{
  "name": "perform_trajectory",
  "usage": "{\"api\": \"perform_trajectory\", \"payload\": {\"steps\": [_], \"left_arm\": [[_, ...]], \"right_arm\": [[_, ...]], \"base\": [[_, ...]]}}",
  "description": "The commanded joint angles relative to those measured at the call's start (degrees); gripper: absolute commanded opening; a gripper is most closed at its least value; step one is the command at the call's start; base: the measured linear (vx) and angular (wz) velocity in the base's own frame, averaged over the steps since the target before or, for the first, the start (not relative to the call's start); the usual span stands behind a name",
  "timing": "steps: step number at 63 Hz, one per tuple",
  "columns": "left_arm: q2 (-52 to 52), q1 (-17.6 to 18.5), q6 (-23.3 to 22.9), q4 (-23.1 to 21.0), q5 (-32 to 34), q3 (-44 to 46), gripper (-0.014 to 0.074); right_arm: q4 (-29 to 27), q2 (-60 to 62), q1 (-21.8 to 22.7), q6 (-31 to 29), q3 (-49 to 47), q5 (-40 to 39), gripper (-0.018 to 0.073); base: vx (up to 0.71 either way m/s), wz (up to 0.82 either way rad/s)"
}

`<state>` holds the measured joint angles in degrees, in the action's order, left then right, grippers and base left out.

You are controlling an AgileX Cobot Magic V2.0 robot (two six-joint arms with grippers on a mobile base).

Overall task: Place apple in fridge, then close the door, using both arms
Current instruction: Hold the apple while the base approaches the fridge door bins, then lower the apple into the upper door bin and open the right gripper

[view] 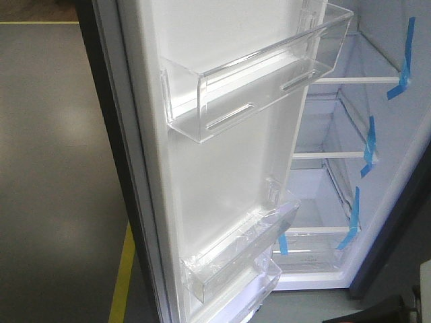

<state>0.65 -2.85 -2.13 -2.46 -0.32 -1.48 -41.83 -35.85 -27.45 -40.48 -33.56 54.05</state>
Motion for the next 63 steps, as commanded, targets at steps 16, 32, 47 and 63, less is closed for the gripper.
{"api": "perform_trajectory", "payload": {"steps": [16, 32, 47, 63], "left_arm": [[0.8, 0.0, -0.2, -0.2, 4.3, -1.2, -0.0006], [0.8, 0.0, -0.2, -0.2, 4.3, -1.2, -0.0006], [0.8, 0.0, -0.2, -0.2, 4.3, -1.2, -0.0006], [0.8, 0.0, -0.2, -0.2, 4.3, -1.2, -0.0006]], "right_arm": [[-2.6, -0.1, 0.0, -0.1, -1.7, -2.2, 0.0307], [-2.6, -0.1, 0.0, -0.1, -1.7, -2.2, 0.0307], [-2.6, -0.1, 0.0, -0.1, -1.7, -2.4, 0.0307], [0.8, -0.1, 0.0, 1.9, -3.2, -10.2, 0.0307]], "base": [[0.0, 0.0], [0.0, 0.0], [0.0, 0.0], [0.0, 0.0]]}}
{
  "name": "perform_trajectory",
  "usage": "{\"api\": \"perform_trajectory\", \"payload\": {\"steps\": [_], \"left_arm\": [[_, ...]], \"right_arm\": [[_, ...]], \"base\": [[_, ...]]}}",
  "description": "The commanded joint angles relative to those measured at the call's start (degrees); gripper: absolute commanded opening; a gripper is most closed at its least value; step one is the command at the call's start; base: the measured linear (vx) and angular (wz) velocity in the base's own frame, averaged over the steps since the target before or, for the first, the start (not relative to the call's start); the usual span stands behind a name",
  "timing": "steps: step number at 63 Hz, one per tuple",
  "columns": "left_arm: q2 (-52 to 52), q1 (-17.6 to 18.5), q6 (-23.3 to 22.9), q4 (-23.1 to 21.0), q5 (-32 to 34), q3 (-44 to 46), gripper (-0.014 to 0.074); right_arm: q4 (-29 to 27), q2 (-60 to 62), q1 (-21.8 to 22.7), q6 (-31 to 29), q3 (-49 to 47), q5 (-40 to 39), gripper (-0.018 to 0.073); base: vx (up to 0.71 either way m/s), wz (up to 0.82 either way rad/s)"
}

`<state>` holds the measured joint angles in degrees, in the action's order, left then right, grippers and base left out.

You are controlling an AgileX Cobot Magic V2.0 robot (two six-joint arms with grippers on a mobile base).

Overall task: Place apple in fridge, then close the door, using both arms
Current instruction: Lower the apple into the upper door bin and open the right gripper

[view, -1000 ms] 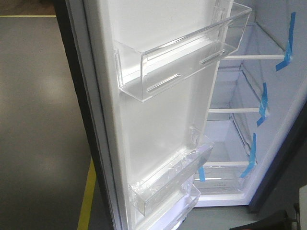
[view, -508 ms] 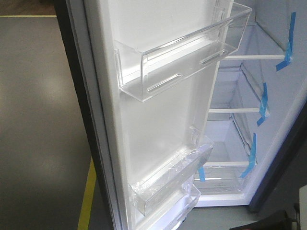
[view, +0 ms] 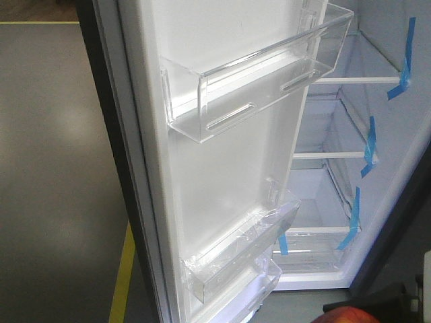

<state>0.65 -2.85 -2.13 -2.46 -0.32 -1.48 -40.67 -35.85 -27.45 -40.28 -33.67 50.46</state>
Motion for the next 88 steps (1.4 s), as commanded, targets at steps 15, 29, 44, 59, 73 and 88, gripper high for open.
{"api": "perform_trajectory", "payload": {"steps": [15, 29, 44, 59, 73, 88], "left_arm": [[0.8, 0.0, -0.2, -0.2, 4.3, -1.2, -0.0006], [0.8, 0.0, -0.2, -0.2, 4.3, -1.2, -0.0006], [0.8, 0.0, -0.2, -0.2, 4.3, -1.2, -0.0006], [0.8, 0.0, -0.2, -0.2, 4.3, -1.2, -0.0006], [0.8, 0.0, -0.2, -0.2, 4.3, -1.2, -0.0006], [0.8, 0.0, -0.2, -0.2, 4.3, -1.2, -0.0006]], "right_arm": [[19.2, -4.6, 0.0, 19.2, -15.9, -11.6, 0.0307], [35.8, -16.8, 0.0, 30.9, -32.8, -5.4, 0.0307], [36.4, -29.8, 0.0, 29.4, -50.9, -1.9, 0.0307], [37.6, -39.4, 2.0, 30.1, -65.8, -1.6, 0.0307], [32.2, -46.0, 6.7, 28.0, -73.5, -2.0, 0.0307], [25.8, -50.4, 6.8, 22.1, -74.7, -7.2, 0.0307]], "base": [[0.0, 0.0], [0.0, 0.0], [0.0, 0.0], [0.0, 0.0], [0.0, 0.0], [0.0, 0.0]]}}
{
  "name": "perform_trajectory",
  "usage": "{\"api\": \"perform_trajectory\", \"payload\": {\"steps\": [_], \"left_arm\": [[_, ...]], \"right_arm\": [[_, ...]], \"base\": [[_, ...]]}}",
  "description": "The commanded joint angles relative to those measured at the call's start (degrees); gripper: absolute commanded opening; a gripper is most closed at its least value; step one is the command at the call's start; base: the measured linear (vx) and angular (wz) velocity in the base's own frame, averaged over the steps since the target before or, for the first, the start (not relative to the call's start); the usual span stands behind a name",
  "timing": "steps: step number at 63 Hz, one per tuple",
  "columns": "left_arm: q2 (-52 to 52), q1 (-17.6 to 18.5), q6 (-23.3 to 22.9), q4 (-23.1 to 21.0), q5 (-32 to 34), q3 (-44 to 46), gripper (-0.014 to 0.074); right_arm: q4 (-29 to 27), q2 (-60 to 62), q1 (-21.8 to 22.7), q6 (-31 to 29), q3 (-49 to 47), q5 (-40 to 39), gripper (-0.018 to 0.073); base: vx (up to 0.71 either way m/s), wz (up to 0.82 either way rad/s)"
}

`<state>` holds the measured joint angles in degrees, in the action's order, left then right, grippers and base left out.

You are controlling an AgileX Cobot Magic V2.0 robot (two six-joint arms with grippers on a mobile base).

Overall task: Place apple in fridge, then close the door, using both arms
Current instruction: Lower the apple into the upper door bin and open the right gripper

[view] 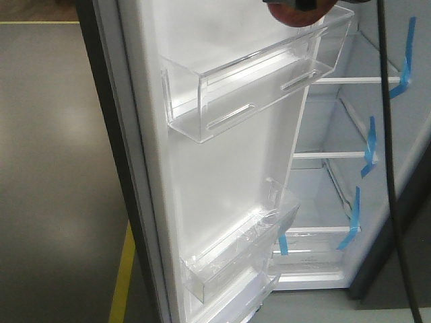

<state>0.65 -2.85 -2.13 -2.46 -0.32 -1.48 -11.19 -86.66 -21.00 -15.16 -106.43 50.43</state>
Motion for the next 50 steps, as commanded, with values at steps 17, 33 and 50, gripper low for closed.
{"api": "perform_trajectory", "payload": {"steps": [17, 33, 50], "left_arm": [[0.8, 0.0, -0.2, -0.2, 4.3, -1.2, -0.0006], [0.8, 0.0, -0.2, -0.2, 4.3, -1.2, -0.0006], [0.8, 0.0, -0.2, -0.2, 4.3, -1.2, -0.0006]], "right_arm": [[-6.2, -3.1, 0.3, -6.6, -1.9, -8.3, 0.0307], [-5.6, -4.4, 0.3, -7.7, -1.9, -6.4, 0.0329], [-4.9, -4.4, 0.3, -7.5, -1.9, -3.8, 0.0514]], "base": [[0.0, 0.0], [0.0, 0.0], [0.0, 0.0]]}}
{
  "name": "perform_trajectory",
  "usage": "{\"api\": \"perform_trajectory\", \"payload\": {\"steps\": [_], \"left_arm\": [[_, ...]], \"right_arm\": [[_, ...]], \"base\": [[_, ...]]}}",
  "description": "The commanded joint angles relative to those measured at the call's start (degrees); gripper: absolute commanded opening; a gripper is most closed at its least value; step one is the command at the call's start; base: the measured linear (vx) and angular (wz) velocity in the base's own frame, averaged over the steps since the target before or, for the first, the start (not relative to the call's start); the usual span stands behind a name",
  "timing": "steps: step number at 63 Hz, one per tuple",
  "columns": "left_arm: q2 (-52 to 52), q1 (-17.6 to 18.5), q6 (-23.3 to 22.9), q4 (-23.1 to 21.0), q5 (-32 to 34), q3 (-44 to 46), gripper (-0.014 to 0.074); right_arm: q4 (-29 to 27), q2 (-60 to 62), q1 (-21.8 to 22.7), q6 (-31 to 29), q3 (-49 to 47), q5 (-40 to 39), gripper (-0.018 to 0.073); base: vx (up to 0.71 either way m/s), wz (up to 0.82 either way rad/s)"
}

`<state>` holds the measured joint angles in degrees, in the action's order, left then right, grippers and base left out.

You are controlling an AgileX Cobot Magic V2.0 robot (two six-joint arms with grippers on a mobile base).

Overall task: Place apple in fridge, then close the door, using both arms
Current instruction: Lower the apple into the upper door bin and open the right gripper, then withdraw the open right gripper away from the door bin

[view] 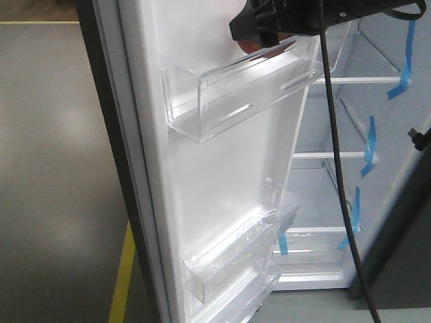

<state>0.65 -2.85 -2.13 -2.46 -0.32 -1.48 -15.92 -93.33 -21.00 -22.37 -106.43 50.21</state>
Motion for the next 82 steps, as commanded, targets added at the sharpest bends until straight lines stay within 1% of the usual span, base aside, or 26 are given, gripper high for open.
{"api": "perform_trajectory", "payload": {"steps": [1, 5, 12, 19, 33, 38, 46, 58, 65, 74, 82], "left_arm": [[0.8, 0.0, -0.2, -0.2, 4.3, -1.2, -0.0006], [0.8, 0.0, -0.2, -0.2, 4.3, -1.2, -0.0006], [0.8, 0.0, -0.2, -0.2, 4.3, -1.2, -0.0006], [0.8, 0.0, -0.2, -0.2, 4.3, -1.2, -0.0006], [0.8, 0.0, -0.2, -0.2, 4.3, -1.2, -0.0006], [0.8, 0.0, -0.2, -0.2, 4.3, -1.2, -0.0006], [0.8, 0.0, -0.2, -0.2, 4.3, -1.2, -0.0006], [0.8, 0.0, -0.2, -0.2, 4.3, -1.2, -0.0006], [0.8, 0.0, -0.2, -0.2, 4.3, -1.2, -0.0006], [0.8, 0.0, -0.2, -0.2, 4.3, -1.2, -0.0006], [0.8, 0.0, -0.2, -0.2, 4.3, -1.2, -0.0006]], "right_arm": [[-0.1, 2.3, 0.3, -0.3, -1.9, -3.5, 0.0522], [0.2, 2.5, 0.3, -0.3, -1.9, -3.6, 0.0553], [0.2, 3.6, 0.3, 0.0, -1.9, -3.5, 0.0577], [0.2, 5.4, 0.3, -0.1, -1.9, -3.5, 0.0577], [0.2, 11.1, 0.3, 1.0, -1.8, 0.4, 0.0572], [-0.1, 14.1, 0.3, 1.5, 0.2, 1.2, 0.0561], [-3.4, 21.4, 0.3, 0.0, 9.2, -0.6, 0.0538], [-13.1, 33.6, 0.3, -7.0, 28.2, -2.4, 0.052], [-17.6, 40.0, 0.3, -9.1, 38.5, -2.4, 0.0519], [-20.9, 48.6, 0.3, -10.6, 50.3, -1.5, 0.0519], [-22.9, 56.2, 0.3, -10.5, 59.1, 0.3, 0.0519]], "base": [[0.0, 0.0], [0.0, 0.0], [0.0, 0.0], [0.0, 0.0], [0.0, 0.0], [0.0, 0.0], [0.0, 0.0], [0.0, 0.0], [0.0, 0.0], [0.0, 0.0], [0.0, 0.0]]}}
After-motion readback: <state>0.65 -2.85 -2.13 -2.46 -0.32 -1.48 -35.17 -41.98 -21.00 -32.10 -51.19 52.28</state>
